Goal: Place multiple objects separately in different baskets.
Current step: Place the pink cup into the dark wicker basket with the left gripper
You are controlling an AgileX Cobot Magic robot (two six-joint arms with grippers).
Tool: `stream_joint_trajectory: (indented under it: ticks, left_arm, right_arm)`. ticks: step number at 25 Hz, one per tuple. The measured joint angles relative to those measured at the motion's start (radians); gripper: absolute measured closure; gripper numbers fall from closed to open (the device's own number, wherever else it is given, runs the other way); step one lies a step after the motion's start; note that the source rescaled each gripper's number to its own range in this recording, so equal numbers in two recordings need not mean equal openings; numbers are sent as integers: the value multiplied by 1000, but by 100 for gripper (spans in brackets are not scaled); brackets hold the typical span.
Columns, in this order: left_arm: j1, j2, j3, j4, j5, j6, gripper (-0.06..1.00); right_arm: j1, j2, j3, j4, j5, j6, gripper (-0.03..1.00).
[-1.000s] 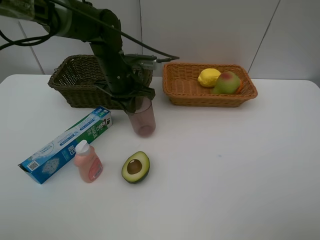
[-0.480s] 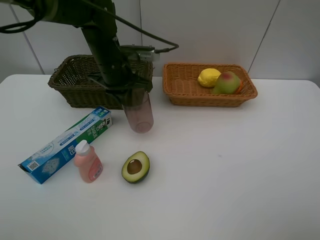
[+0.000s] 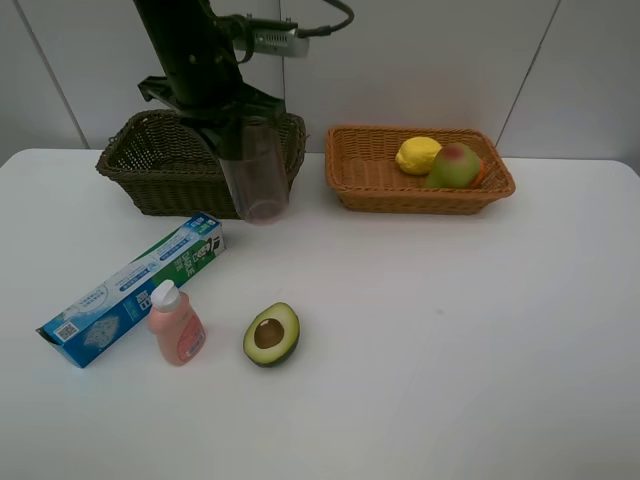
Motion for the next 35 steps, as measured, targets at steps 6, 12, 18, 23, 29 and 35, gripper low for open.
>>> stream_joint_trajectory:
  ticks: [6,12,18,23,29,35]
  left_arm:
    - [16,-39,-95,81,3,0,94]
    - [90,-47,-132,178,4,11,94]
    - [190,-46,-132,245,-14,90,94]
    - [247,-17,-132,254,-77,153,94]
    - [307,50,-132,261,-137,161,94]
    - [321,133,-132,264,-215,181,94]
  right_arm:
    - [0,0,0,0,0,0,-3]
    - [0,0,0,0,0,0,-3]
    - [0,0,0,0,0,0,-3]
    - [0,0,0,0,0,0,-3]
    - [0,0,0,0,0,0,-3]
    - [0,0,0,0,0,0,-3]
